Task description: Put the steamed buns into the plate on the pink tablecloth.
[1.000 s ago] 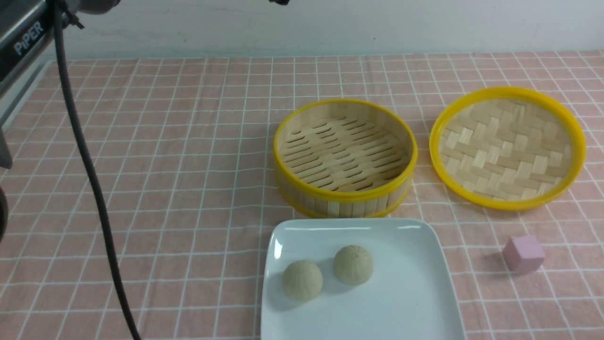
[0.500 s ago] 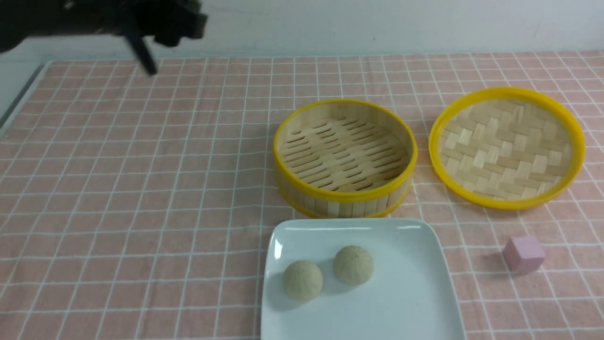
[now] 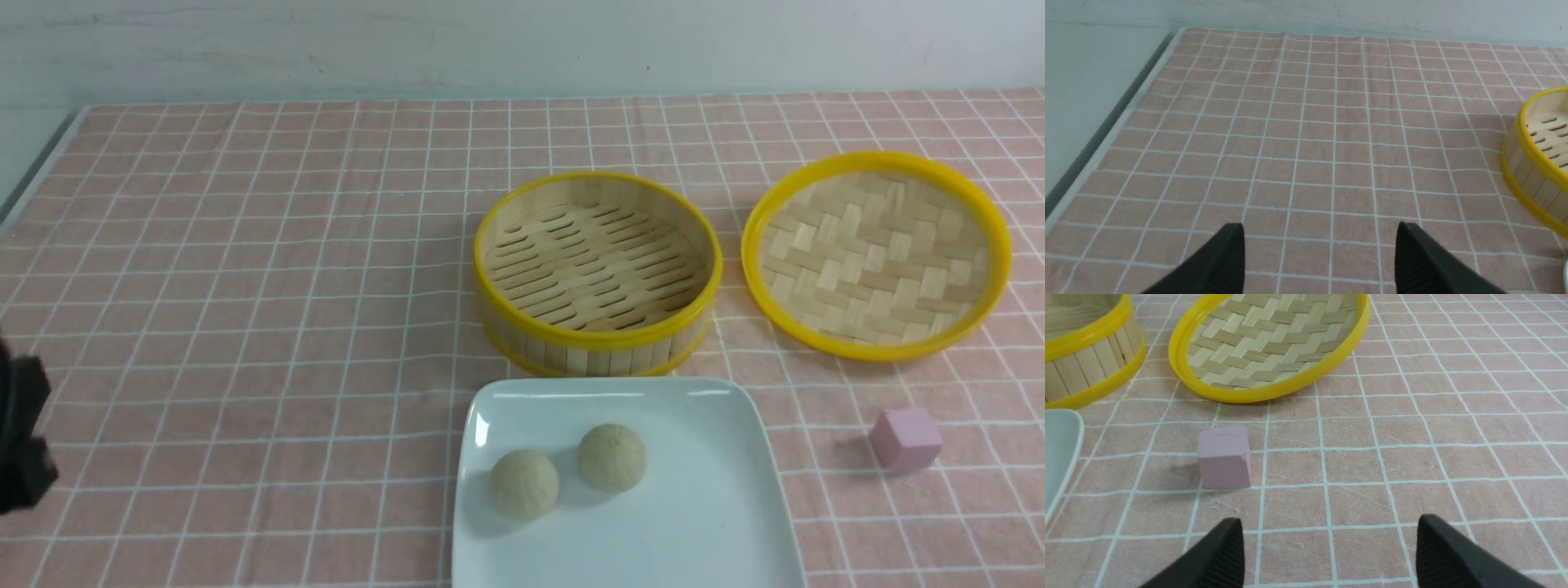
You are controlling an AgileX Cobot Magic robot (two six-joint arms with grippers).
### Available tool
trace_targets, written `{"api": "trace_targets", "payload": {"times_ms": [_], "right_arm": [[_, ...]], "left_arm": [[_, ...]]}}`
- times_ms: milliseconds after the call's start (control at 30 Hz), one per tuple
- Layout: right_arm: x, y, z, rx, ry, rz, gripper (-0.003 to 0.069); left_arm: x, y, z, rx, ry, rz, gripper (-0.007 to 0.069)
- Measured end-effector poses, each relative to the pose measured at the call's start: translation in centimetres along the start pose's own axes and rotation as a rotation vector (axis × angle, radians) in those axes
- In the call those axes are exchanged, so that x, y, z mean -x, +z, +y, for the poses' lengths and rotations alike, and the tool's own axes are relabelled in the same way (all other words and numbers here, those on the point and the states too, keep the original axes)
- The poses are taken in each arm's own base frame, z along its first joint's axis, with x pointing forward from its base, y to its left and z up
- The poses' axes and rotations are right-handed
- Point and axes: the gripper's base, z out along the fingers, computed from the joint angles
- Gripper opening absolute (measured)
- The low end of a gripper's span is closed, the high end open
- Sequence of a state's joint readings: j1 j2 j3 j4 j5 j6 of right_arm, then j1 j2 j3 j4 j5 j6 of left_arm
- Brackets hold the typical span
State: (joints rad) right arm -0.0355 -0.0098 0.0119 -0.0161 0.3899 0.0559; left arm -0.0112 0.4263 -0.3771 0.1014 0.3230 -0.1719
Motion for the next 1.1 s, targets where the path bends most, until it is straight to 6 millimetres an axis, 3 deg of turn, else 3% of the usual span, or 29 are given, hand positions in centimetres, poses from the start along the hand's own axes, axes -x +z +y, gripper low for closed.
{"api": "trace_targets", "payload": {"times_ms": [200, 367, 733, 1100], "right_arm": [[0.0, 0.0, 0.0, 0.0, 0.0, 0.0, 0.0548], [0.0, 0.0, 0.0, 0.0, 0.0, 0.0, 0.0548], [0.0, 0.0, 0.0, 0.0, 0.0, 0.0, 0.0548], [0.0, 0.0, 0.0, 0.0, 0.0, 0.0, 0.0548]], "left_arm": [[-5.3, -0.4, 0.6, 0.019, -0.057, 0.007, 0.0493], [-7.5, -0.3, 0.7, 0.018, -0.064, 0.02, 0.0493], [-9.1, -1.7, 0.9, 0.016, -0.054, -0.092, 0.0493], [-11.5, -1.1, 1.1, 0.032, -0.076, -0.001, 0.0493]]}}
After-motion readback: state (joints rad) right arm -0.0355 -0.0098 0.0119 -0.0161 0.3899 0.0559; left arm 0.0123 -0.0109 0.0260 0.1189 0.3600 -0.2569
